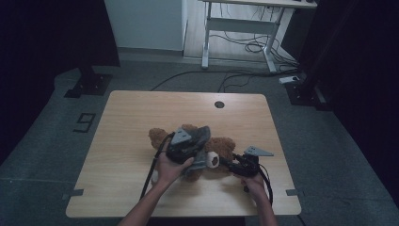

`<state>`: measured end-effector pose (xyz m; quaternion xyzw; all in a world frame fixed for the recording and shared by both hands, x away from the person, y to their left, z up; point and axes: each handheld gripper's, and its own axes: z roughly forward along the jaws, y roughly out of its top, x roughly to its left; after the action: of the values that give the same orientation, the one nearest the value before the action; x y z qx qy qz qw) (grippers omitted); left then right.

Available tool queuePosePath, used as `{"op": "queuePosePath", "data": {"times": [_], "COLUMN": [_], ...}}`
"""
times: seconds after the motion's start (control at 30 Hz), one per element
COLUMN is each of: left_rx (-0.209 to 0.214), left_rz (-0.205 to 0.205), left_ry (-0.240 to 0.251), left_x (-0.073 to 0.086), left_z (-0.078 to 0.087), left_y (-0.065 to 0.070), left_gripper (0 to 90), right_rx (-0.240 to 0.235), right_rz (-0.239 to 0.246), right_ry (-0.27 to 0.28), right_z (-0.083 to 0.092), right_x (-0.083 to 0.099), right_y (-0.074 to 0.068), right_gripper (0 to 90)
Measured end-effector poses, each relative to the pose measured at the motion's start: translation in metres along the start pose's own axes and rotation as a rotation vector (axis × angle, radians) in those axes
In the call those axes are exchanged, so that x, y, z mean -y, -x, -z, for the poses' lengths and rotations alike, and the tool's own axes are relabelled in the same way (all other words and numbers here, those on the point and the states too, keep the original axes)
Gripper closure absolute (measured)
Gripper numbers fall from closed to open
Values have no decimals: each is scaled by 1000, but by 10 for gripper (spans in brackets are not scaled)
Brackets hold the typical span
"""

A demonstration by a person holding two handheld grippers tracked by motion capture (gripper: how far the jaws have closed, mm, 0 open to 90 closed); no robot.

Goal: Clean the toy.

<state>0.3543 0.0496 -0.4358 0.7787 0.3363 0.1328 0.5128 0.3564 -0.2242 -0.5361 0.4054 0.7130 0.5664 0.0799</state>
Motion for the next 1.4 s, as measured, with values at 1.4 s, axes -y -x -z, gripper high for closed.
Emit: {"op": "queuePosePath", "data": {"times": [1.4], "left_rx": [-120], "left_rz": [-1], "left_ry": [-104], "left_x": [35], "left_z": [8], "left_y": [-35], "left_gripper": [792], "right_rx": [2], "right_rz": [2], "right_ry": [-11], "right_z": [1], "right_x": [3], "right_y": [3], "right_gripper": [497]}}
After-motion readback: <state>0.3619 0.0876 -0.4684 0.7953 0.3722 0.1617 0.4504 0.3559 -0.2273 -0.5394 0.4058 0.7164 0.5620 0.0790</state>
